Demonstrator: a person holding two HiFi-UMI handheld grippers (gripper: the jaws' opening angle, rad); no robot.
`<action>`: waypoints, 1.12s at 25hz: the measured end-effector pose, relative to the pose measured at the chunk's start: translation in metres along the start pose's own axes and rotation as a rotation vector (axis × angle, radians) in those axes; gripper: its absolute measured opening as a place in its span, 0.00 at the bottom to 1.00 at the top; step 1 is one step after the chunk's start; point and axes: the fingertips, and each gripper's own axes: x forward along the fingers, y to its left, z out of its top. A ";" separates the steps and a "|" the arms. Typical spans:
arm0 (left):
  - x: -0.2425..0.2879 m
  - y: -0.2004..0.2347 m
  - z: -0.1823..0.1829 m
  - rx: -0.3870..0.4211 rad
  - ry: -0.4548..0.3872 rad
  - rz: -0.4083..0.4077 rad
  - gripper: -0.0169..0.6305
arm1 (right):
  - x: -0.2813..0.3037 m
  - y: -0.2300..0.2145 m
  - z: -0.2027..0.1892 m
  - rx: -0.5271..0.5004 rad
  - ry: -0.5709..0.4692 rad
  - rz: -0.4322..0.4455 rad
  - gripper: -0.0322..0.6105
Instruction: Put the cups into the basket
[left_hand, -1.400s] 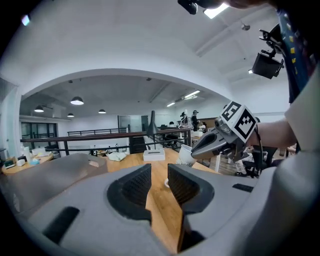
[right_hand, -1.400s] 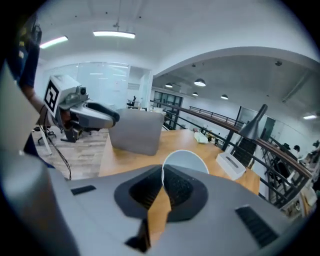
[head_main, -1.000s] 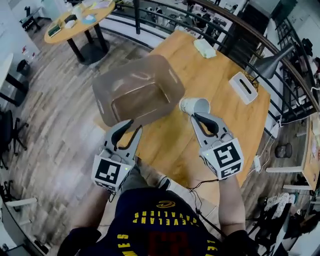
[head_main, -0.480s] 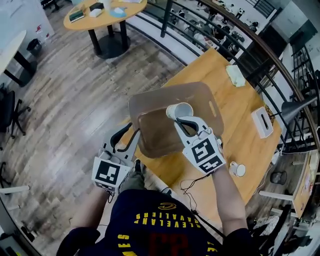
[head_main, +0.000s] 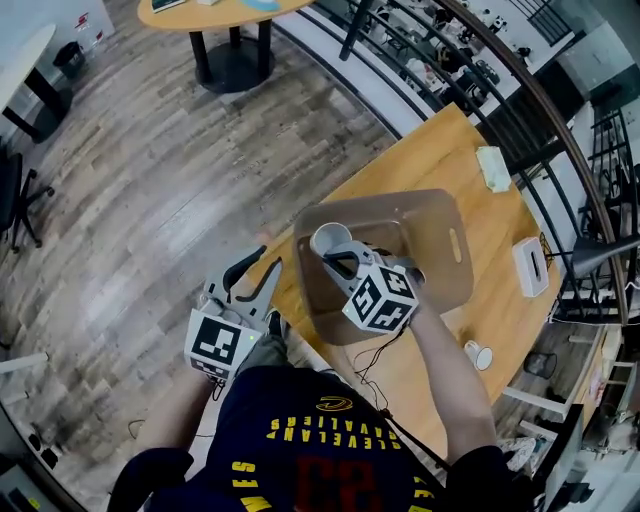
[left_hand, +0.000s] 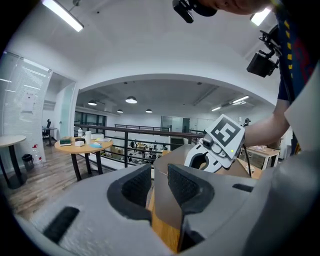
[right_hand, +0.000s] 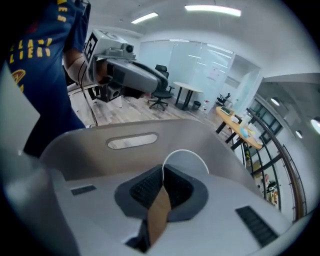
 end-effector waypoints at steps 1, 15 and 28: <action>0.000 0.006 -0.003 -0.007 0.004 0.003 0.17 | 0.010 0.003 -0.003 -0.015 0.014 0.028 0.08; 0.010 0.032 -0.015 -0.035 0.030 -0.029 0.17 | 0.075 0.014 -0.031 0.005 0.068 0.138 0.08; 0.012 0.034 -0.016 -0.033 0.035 -0.063 0.17 | 0.091 0.025 -0.040 0.067 0.078 0.141 0.15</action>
